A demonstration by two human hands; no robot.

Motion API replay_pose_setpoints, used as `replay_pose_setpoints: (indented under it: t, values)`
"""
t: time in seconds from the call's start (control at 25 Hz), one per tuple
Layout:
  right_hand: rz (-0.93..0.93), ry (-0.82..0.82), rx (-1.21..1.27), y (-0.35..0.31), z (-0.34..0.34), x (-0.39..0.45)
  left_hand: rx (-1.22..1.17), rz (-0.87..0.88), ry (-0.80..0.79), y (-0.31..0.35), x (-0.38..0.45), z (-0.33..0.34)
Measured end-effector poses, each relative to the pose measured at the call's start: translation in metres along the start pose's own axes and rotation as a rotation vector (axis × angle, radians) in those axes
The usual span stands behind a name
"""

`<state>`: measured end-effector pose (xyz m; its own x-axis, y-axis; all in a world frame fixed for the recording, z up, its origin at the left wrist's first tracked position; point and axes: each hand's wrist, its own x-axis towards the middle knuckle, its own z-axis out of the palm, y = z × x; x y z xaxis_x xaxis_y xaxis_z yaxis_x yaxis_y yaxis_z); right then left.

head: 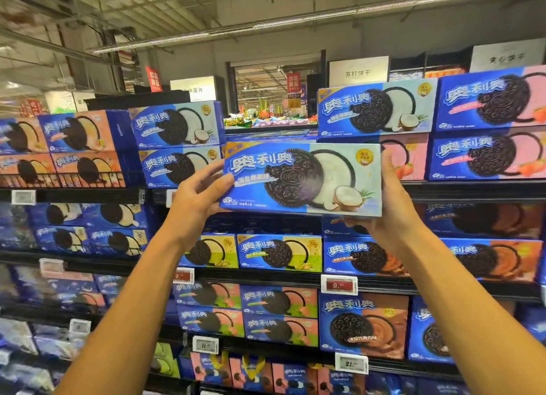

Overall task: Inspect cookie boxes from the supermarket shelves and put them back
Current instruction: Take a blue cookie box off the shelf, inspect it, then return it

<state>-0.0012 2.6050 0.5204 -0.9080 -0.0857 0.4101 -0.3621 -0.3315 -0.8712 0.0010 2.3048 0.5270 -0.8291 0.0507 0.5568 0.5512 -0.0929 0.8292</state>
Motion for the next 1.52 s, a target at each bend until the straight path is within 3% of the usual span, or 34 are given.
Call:
replay_pose_setpoints:
  t: [0.4, 0.6, 0.72, 0.88, 1.08, 1.16, 1.28, 1.4, 1.52]
  values:
    - [-0.058, -0.003, -0.055, -0.007, 0.002, -0.007, -0.062, -0.022, 0.003, -0.005, -0.003, 0.008]
    - [0.013, -0.152, 0.121, -0.004, -0.004, -0.012, -0.078, -0.017, 0.025, -0.015, -0.006, 0.016]
    - [0.039, -0.234, 0.239, -0.004, -0.004, -0.015, 0.019, -0.053, 0.125, -0.017, -0.006, 0.028]
    - [-0.037, -0.161, 0.136, -0.01, 0.019, -0.016, 0.29, 0.032, 0.288, 0.001, -0.016, 0.054]
    - [-0.184, -0.183, -0.07, -0.015, 0.054, -0.026, 0.083, -0.015, -0.117, 0.032, -0.028, 0.093]
    - [-0.188, -0.265, -0.14, -0.014, 0.066, -0.027, 0.047, -0.003, -0.13, 0.034, -0.026, 0.1]
    - [-0.203, -0.309, -0.227, -0.015, 0.069, -0.025, -0.193, -0.049, -0.089, 0.032, -0.022, 0.089]
    - [-0.24, -0.147, -0.189, -0.018, 0.053, -0.017, -0.474, -0.026, -0.124, 0.018, -0.02, 0.066]
    - [-0.227, 0.107, -0.162, -0.016, 0.032, -0.004, -0.665, 0.004, -0.291, 0.003, -0.017, 0.05]
